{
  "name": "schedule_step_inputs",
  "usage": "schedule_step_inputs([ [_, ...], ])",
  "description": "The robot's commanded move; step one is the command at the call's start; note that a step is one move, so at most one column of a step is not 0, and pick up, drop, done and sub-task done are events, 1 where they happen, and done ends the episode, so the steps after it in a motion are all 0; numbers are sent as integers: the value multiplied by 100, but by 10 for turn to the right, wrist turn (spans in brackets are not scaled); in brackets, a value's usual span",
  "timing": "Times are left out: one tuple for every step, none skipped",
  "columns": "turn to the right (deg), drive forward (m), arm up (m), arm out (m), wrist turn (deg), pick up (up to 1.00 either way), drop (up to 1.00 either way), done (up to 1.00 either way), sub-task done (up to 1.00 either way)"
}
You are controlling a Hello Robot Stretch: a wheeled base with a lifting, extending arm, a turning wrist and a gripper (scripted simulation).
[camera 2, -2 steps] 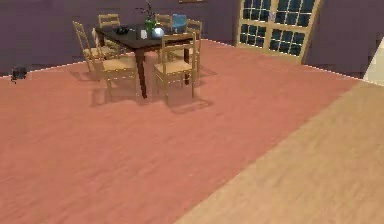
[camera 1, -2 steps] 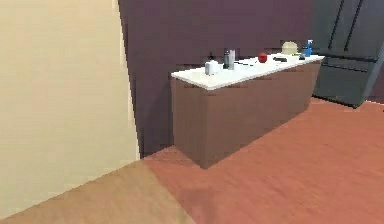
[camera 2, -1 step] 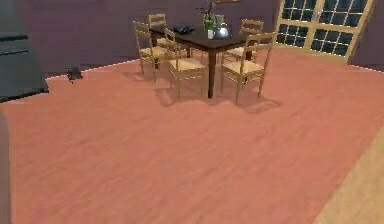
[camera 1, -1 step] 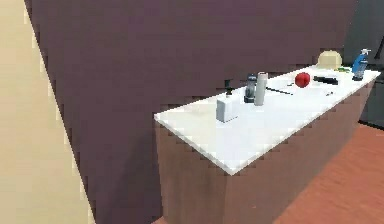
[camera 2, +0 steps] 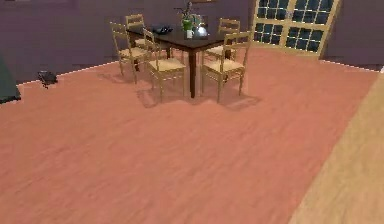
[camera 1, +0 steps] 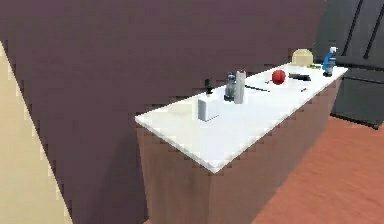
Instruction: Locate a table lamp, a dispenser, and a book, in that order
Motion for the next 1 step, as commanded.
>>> schedule_step_inputs([
  [0,15,0,0,0,0,0,0,0],
])
